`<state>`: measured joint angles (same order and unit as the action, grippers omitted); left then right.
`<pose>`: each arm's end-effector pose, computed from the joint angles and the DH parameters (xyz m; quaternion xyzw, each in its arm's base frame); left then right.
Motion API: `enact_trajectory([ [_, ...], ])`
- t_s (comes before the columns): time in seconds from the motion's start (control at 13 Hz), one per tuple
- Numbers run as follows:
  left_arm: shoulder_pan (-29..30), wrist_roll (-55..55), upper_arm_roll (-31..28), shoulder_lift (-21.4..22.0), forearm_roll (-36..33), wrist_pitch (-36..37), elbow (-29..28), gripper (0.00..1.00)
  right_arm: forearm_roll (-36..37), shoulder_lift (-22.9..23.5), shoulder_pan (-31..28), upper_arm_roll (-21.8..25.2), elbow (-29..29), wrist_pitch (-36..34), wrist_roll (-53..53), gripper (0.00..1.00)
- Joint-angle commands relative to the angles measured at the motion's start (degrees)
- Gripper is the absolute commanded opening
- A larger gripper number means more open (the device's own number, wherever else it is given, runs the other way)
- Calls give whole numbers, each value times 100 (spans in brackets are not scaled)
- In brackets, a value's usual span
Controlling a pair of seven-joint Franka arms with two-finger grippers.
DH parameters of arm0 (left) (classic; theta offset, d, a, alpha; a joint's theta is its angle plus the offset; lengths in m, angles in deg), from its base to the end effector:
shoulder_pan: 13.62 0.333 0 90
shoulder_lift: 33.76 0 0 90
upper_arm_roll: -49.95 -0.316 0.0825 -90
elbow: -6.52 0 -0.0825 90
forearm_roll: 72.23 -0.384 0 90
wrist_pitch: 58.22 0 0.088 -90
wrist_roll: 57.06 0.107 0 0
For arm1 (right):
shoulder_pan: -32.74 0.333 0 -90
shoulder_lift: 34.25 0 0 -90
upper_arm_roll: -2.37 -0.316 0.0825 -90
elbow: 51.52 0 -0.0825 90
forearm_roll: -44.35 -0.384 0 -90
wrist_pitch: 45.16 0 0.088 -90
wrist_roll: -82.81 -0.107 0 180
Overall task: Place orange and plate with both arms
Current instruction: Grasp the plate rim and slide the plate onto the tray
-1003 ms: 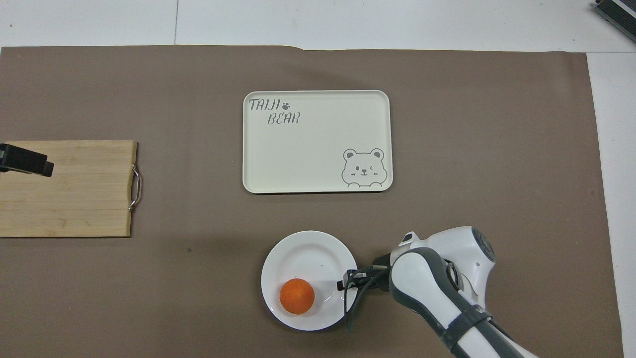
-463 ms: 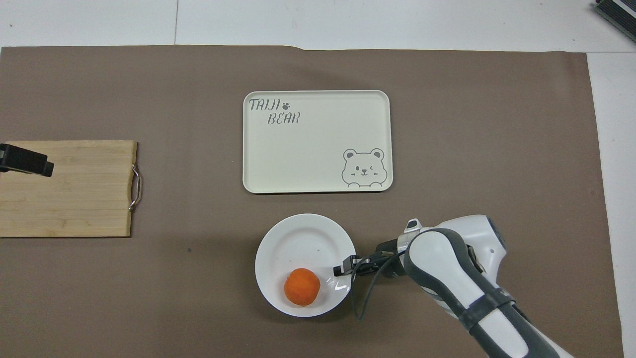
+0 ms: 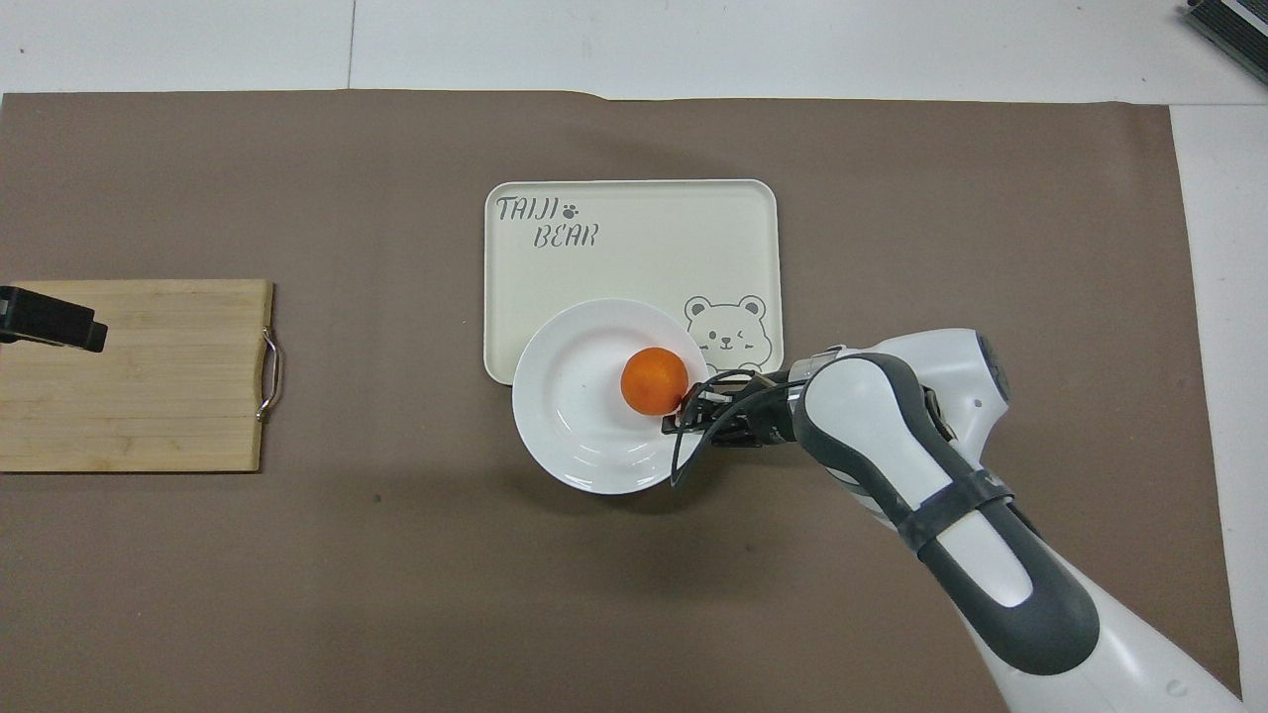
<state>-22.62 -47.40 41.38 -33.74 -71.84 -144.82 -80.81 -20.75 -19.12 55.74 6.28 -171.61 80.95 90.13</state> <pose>0.5487 -0.0049 0.6414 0.9961 -0.0881 -0.0059 0.0039 0.5331 0.2185 0.2964 -0.9019 0.1479 0.1048 0.3920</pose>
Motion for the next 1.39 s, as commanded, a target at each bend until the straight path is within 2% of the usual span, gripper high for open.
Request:
enact_trajectory([
  [0.0, 3, 10, -5, 148, 40, 29, -144, 100, 426, 446, -156, -13, 852, -25, -572, 0],
  [0.15, 3, 10, -5, 148, 40, 29, -144, 100, 604, 806, -261, -13, 1389, -16, -820, 0],
  [0.46, 3, 10, -5, 148, 40, 29, -144, 100, 551, 1483, -297, -22, 2049, 36, -820, 0],
  [0.85, 3, 10, -14, 148, 40, 29, -144, 100, 1122, 1616, -297, -22, 2112, 414, -829, 0],
  [0.93, -5, 10, -5, 148, 40, 29, -144, 100, 1123, 1625, -306, -13, 2112, 458, -838, 56],
  [1.0, 3, 10, -5, 148, 40, 29, -144, 100, 1131, 1616, -314, -4, 2095, 580, -829, 100],
  [1.31, 3, 10, -5, 148, 40, 29, -144, 100, 1385, 1274, -271, 258, 1998, 573, -838, 100],
])
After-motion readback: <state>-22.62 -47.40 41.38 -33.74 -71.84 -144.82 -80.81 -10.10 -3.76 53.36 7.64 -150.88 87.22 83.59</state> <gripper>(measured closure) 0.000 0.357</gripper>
